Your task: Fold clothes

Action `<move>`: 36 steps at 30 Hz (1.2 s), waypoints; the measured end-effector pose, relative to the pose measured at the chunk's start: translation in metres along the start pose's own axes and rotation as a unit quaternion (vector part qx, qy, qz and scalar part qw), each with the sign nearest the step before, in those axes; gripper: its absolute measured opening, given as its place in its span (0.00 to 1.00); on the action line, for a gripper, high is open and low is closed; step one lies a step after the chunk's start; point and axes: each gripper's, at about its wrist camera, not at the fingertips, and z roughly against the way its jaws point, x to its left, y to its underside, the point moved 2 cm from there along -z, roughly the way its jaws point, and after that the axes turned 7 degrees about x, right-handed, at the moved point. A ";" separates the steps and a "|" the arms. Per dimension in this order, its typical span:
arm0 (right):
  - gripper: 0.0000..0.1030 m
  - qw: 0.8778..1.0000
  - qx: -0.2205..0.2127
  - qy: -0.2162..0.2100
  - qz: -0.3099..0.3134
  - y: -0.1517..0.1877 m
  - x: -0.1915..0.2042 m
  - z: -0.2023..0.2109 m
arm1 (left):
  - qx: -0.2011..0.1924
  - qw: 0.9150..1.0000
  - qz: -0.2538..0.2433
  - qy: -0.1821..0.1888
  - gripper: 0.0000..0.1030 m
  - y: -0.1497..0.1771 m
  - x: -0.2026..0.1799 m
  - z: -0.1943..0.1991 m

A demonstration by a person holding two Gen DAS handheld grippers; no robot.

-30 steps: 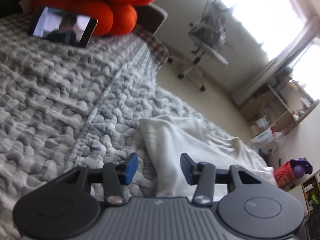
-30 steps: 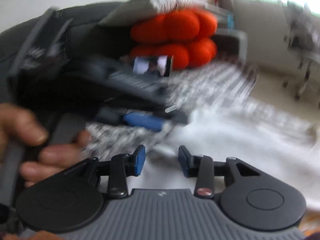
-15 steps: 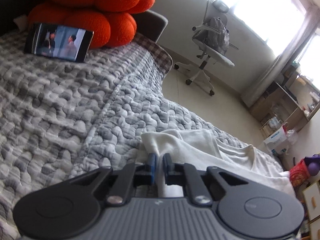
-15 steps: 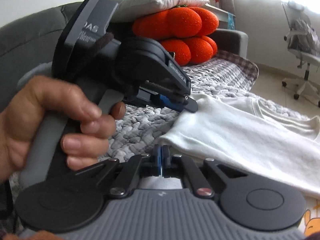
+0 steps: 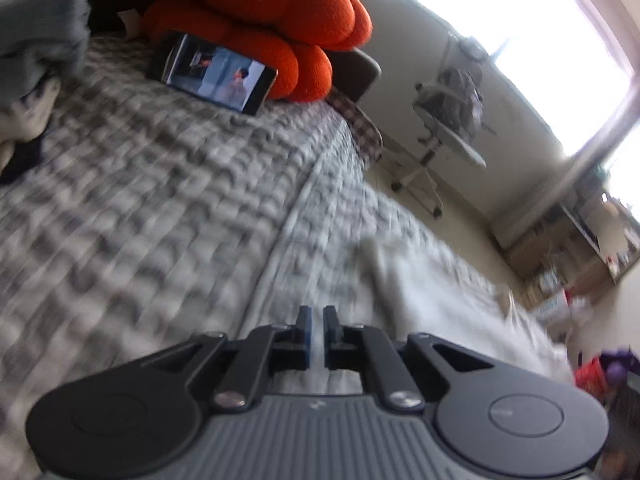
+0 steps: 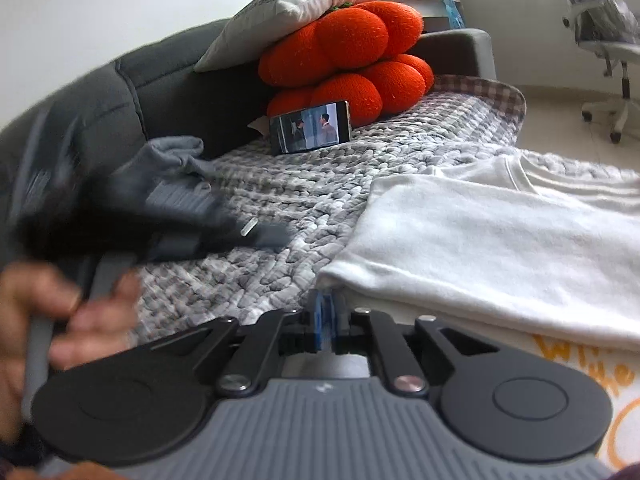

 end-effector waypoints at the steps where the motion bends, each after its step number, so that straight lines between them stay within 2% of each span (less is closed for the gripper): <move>1: 0.12 1.000 0.001 -0.001 -0.004 0.002 0.001 0.003 | 0.000 1.000 -0.010 -0.002 0.04 0.007 0.001 0.005; 5: 0.13 1.000 0.012 -0.010 -0.010 0.012 0.008 0.015 | -0.008 0.999 -0.034 -0.002 0.04 0.024 -0.002 0.021; 10: 0.15 0.999 0.025 -0.026 -0.014 0.024 0.018 0.028 | -0.016 0.997 -0.078 -0.013 0.04 0.047 -0.023 0.029; 14: 0.15 0.999 0.025 -0.027 -0.008 0.037 0.024 0.042 | -0.021 0.993 -0.115 -0.016 0.08 0.064 -0.040 0.037; 16: 0.14 1.000 0.015 -0.010 -0.016 0.043 0.019 0.054 | -0.023 0.992 -0.121 -0.020 0.08 0.071 -0.041 0.041; 20: 0.15 0.999 -0.005 0.033 -0.039 0.057 0.004 0.079 | -0.010 0.996 -0.089 -0.006 0.11 0.080 -0.026 0.036; 22: 0.13 0.997 -0.009 0.044 -0.062 0.071 -0.012 0.093 | -0.018 0.997 -0.076 0.006 0.10 0.082 -0.019 0.037; 24: 0.13 0.996 -0.019 0.040 -0.078 0.089 -0.025 0.115 | -0.020 0.997 -0.081 0.003 0.09 0.085 -0.019 0.039; 25: 0.04 0.995 -0.023 0.043 -0.086 0.098 -0.032 0.128 | -0.021 0.996 -0.082 0.001 0.09 0.086 -0.019 0.039; 27: 0.00 0.993 -0.033 0.064 -0.098 0.114 -0.045 0.153 | -0.023 0.996 -0.084 -0.003 0.09 0.088 -0.021 0.041; 31: 0.00 0.984 -0.058 0.097 -0.141 0.145 -0.069 0.202 | -0.025 0.995 -0.094 -0.012 0.09 0.092 -0.023 0.045; 36: 0.00 0.978 -0.071 0.130 -0.147 0.175 -0.079 0.243 | -0.025 0.994 -0.102 -0.019 0.09 0.095 -0.022 0.050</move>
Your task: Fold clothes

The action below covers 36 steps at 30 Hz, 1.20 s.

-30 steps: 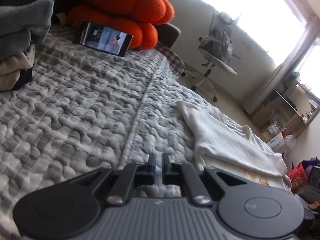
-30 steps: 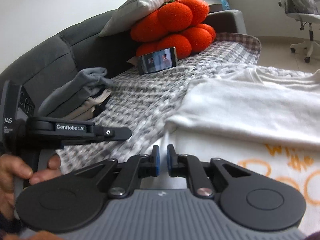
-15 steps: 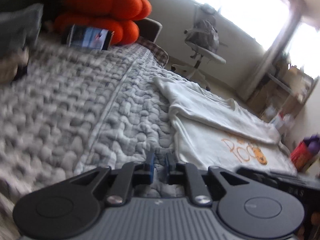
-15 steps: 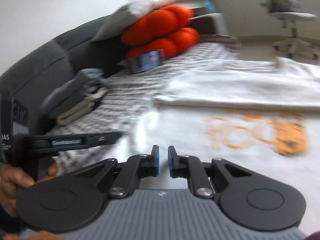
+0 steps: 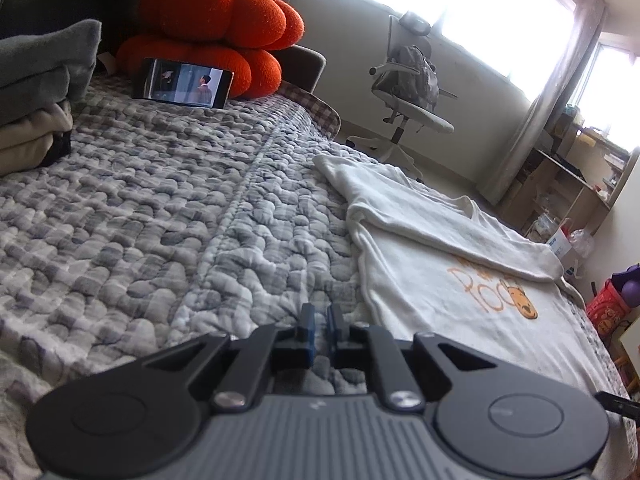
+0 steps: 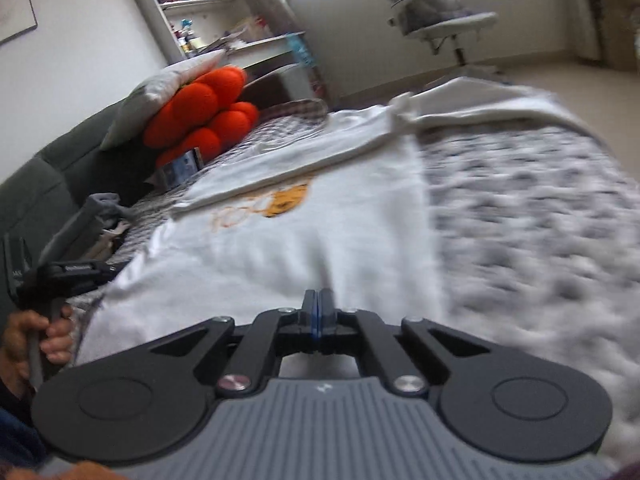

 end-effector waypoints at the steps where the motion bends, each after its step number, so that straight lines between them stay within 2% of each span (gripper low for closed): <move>1: 0.00 1.000 -0.003 0.007 -0.003 0.002 -0.004 0.005 | 0.000 1.000 0.000 -0.001 0.09 0.000 0.000 0.001; 5: 0.00 1.000 -0.016 0.009 -0.023 0.009 -0.020 0.019 | 0.000 1.000 -0.002 -0.004 0.09 0.002 0.000 0.003; 12: 0.00 1.000 -0.019 0.015 -0.017 0.009 -0.029 0.028 | 0.003 1.000 -0.005 -0.007 0.09 0.003 0.002 0.007; 18: 0.00 0.997 -0.046 0.013 -0.059 0.007 -0.045 0.034 | -0.001 1.000 -0.010 -0.011 0.09 0.004 -0.002 0.008; 21: 0.00 0.995 -0.055 0.004 -0.085 0.003 -0.052 0.033 | -0.002 1.000 -0.021 -0.013 0.12 0.003 -0.007 0.010; 22: 0.03 0.994 -0.060 0.006 -0.090 0.001 -0.054 0.033 | -0.004 1.000 -0.022 -0.013 0.16 0.003 -0.008 0.011; 24: 0.28 0.991 -0.072 0.031 -0.106 -0.003 -0.058 0.034 | -0.005 1.000 -0.019 -0.010 0.20 0.002 -0.011 0.012; 25: 0.34 0.990 -0.077 0.031 -0.117 -0.006 -0.061 0.034 | -0.005 1.000 -0.019 -0.008 0.21 0.000 -0.014 0.012; 28: 0.39 0.983 -0.088 0.019 -0.158 -0.013 -0.073 0.033 | -0.010 1.000 -0.024 -0.001 0.21 -0.004 -0.021 0.011; 32: 0.41 0.981 -0.087 0.050 -0.163 -0.026 -0.077 0.031 | -0.014 1.000 -0.025 0.004 0.22 -0.011 -0.031 0.007; 34: 0.51 0.981 -0.086 0.058 -0.165 -0.032 -0.079 0.028 | -0.015 1.000 -0.022 0.007 0.22 -0.015 -0.035 0.003; 36: 0.56 0.979 -0.086 0.058 -0.177 -0.039 -0.084 0.024 | -0.013 1.000 -0.021 0.008 0.25 -0.019 -0.039 -0.002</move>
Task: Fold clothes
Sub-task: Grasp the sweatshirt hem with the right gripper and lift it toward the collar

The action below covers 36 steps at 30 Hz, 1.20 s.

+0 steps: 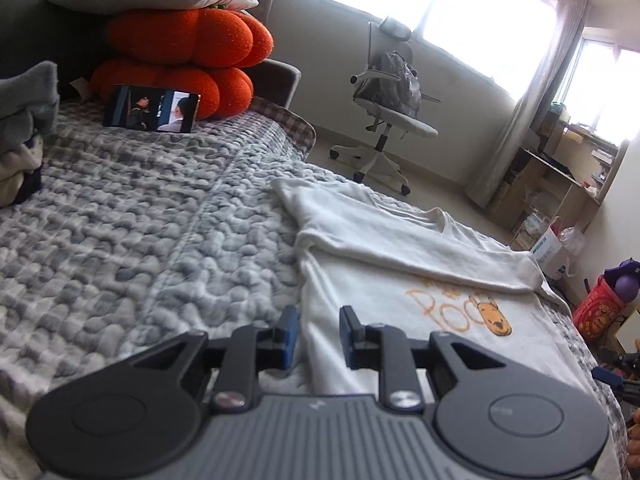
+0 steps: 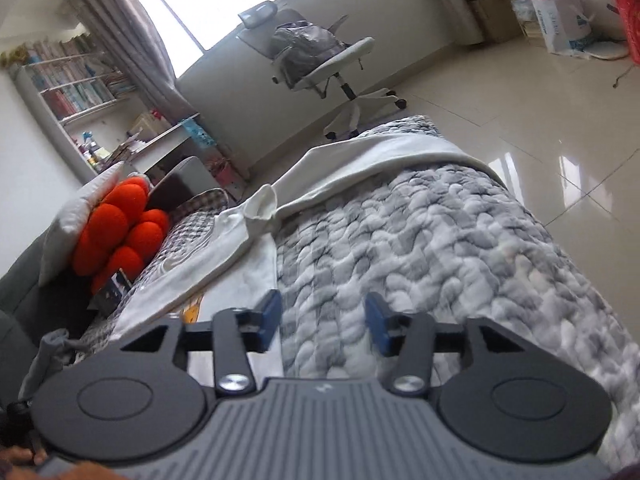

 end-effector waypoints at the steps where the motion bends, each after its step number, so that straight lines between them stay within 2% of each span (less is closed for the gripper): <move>1: 0.57 1.000 0.000 0.002 -0.003 -0.004 -0.001 -0.003 | 0.001 1.000 0.000 0.002 0.27 -0.001 -0.002 -0.002; 3: 0.59 1.000 0.001 0.009 -0.003 -0.012 -0.003 -0.011 | 0.001 1.000 0.001 0.008 0.32 -0.003 -0.007 -0.006; 8: 0.63 0.999 -0.001 0.034 0.007 -0.035 -0.009 -0.031 | 0.004 1.000 -0.008 0.016 0.33 -0.006 -0.022 -0.014; 15: 0.64 0.992 -0.041 0.029 -0.115 -0.075 -0.043 -0.060 | 0.025 0.999 -0.021 0.014 0.35 -0.011 -0.036 -0.031; 23: 0.67 0.982 -0.070 0.028 -0.175 -0.091 -0.052 -0.079 | 0.030 0.999 -0.025 0.013 0.36 -0.010 -0.043 -0.041; 27: 0.65 0.972 -0.099 0.019 -0.214 -0.094 -0.060 -0.085 | 0.028 0.999 -0.035 0.003 0.38 -0.009 -0.049 -0.048; 29: 0.62 0.969 -0.111 0.030 -0.219 -0.097 -0.059 -0.090 | 0.024 0.999 -0.044 -0.004 0.38 -0.007 -0.053 -0.050; 30: 0.54 0.969 -0.113 0.044 -0.215 -0.099 -0.059 -0.092 | 0.021 0.999 -0.049 -0.008 0.39 -0.006 -0.055 -0.051; 31: 0.41 0.969 -0.114 0.060 -0.211 -0.100 -0.058 -0.095 | 0.018 0.998 -0.054 -0.011 0.39 -0.005 -0.056 -0.051; 33: 0.26 0.967 -0.116 0.083 -0.211 -0.102 -0.060 -0.098 | 0.012 0.998 -0.065 -0.016 0.40 -0.002 -0.058 -0.051; 36: 0.17 0.966 -0.125 0.087 -0.208 -0.103 -0.061 -0.097 | 0.007 0.997 -0.068 -0.018 0.40 -0.001 -0.058 -0.051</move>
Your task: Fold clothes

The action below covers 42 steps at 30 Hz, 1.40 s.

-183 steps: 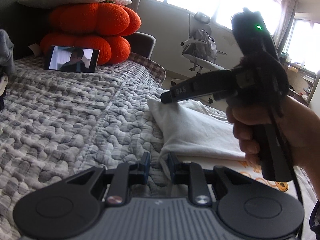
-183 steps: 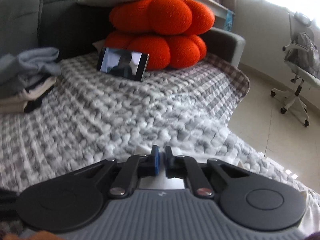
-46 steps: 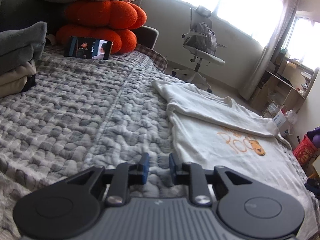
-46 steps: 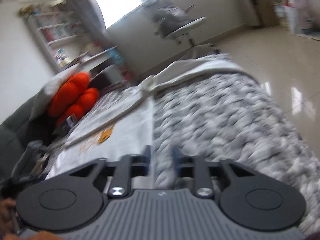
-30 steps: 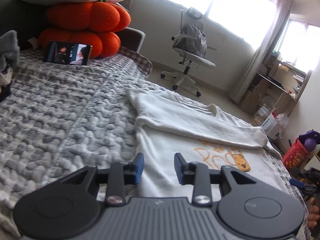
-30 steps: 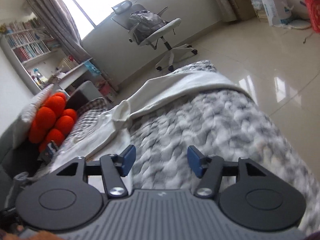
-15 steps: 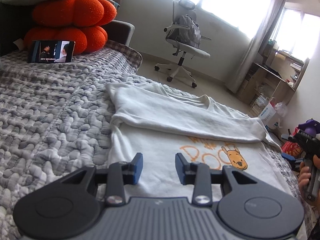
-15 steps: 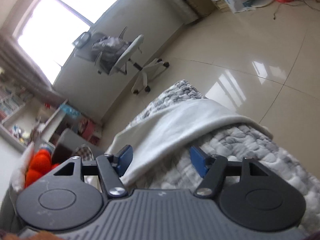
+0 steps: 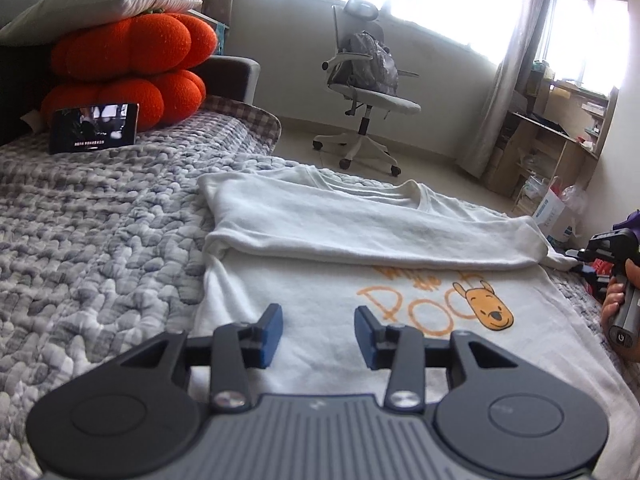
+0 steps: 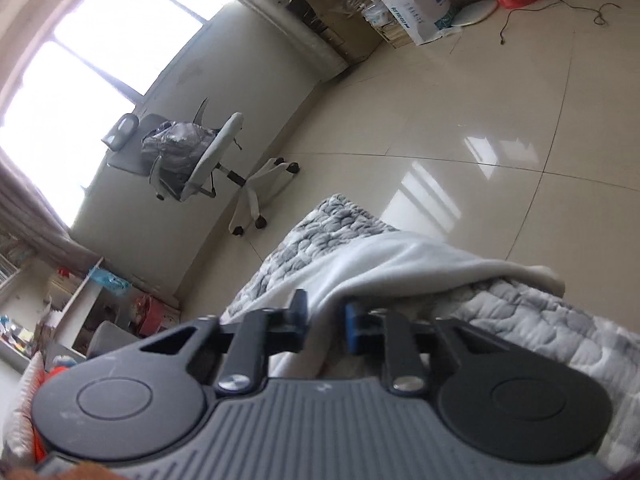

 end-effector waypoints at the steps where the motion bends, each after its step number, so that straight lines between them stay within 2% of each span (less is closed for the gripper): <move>1: 0.15 1.000 -0.007 0.001 0.010 0.001 0.002 0.002 | -0.001 1.000 0.000 0.000 0.40 0.000 0.000 0.000; 8: 0.12 0.991 -0.080 -0.003 0.111 0.006 0.032 0.020 | -0.009 1.000 -0.007 -0.002 0.41 0.003 -0.002 0.000; 10: 0.12 0.978 -0.104 -0.007 0.180 0.012 0.059 0.027 | -0.010 1.000 -0.005 0.000 0.42 0.003 -0.002 0.000; 11: 0.12 0.965 -0.120 -0.018 0.232 0.019 0.079 0.032 | -0.011 1.000 -0.002 0.002 0.42 0.003 -0.001 0.000; 12: 0.12 0.943 -0.134 -0.041 0.302 0.035 0.103 0.039 | -0.013 1.000 0.006 0.008 0.42 0.003 0.001 0.001; 13: 0.12 0.913 -0.145 -0.068 0.375 0.055 0.127 0.048 | -0.014 1.000 0.014 0.014 0.42 0.003 0.004 0.002; 14: 0.12 0.876 -0.156 -0.094 0.446 0.074 0.150 0.056 | -0.015 0.999 0.023 0.020 0.42 0.003 0.007 0.003; 15: 0.12 0.831 -0.154 -0.117 0.521 0.102 0.173 0.059 | -0.016 0.999 0.038 0.029 0.42 0.003 0.011 0.004; 17: 0.10 0.723 -0.108 -0.134 0.669 0.169 0.200 0.053 | -0.018 0.996 0.076 0.045 0.41 0.002 0.023 0.008; 18: 0.07 0.674 -0.079 -0.134 0.722 0.200 0.201 0.048 | -0.018 0.995 0.090 0.048 0.41 0.002 0.029 0.010; 19: 0.07 0.632 -0.051 -0.130 0.762 0.227 0.198 0.043 | -0.018 0.994 0.099 0.050 0.41 0.003 0.034 0.013; 21: 0.07 0.575 -0.003 -0.118 0.810 0.264 0.185 0.035 | -0.022 0.993 0.106 0.046 0.42 0.003 0.041 0.019; 22: 0.09 0.561 0.011 -0.115 0.820 0.275 0.179 0.034 | -0.025 0.993 0.105 0.040 0.42 0.003 0.045 0.022; 23: 0.13 0.554 0.020 -0.112 0.824 0.282 0.173 0.034 | -0.025 0.993 0.107 0.038 0.42 0.003 0.048 0.024; 24: 0.15 0.552 0.029 -0.110 0.826 0.286 0.169 0.034 | -0.024 0.993 0.111 0.042 0.42 0.002 0.051 0.025; 26: 0.18 0.555 0.037 -0.109 0.824 0.287 0.164 0.038 | -0.023 0.992 0.120 0.045 0.42 0.001 0.058 0.026; 27: 0.25 0.558 0.039 -0.108 0.822 0.287 0.162 0.041 | -0.023 0.991 0.124 0.041 0.45 0.000 0.060 0.026; 29: 0.32 0.567 0.045 -0.115 0.814 0.280 0.162 0.044 | -0.023 0.991 0.129 0.034 0.45 0.000 0.064 0.026; 34: 0.32 0.590 0.050 -0.110 0.798 0.266 0.161 0.048 | -0.023 0.989 0.146 0.033 0.46 0.000 0.077 0.031; 37: 0.37 0.623 0.068 -0.113 0.771 0.252 0.157 0.045 | -0.023 0.985 0.167 0.035 0.47 -0.002 0.088 0.035; 39: 0.38 0.658 0.084 -0.119 0.739 0.238 0.153 0.044 | -0.021 0.981 0.188 0.033 0.51 -0.003 0.097 0.035; 42: 0.39 0.718 0.104 -0.122 0.677 0.211 0.144 0.046 | -0.020 0.972 0.231 0.035 0.58 -0.006 0.113 0.034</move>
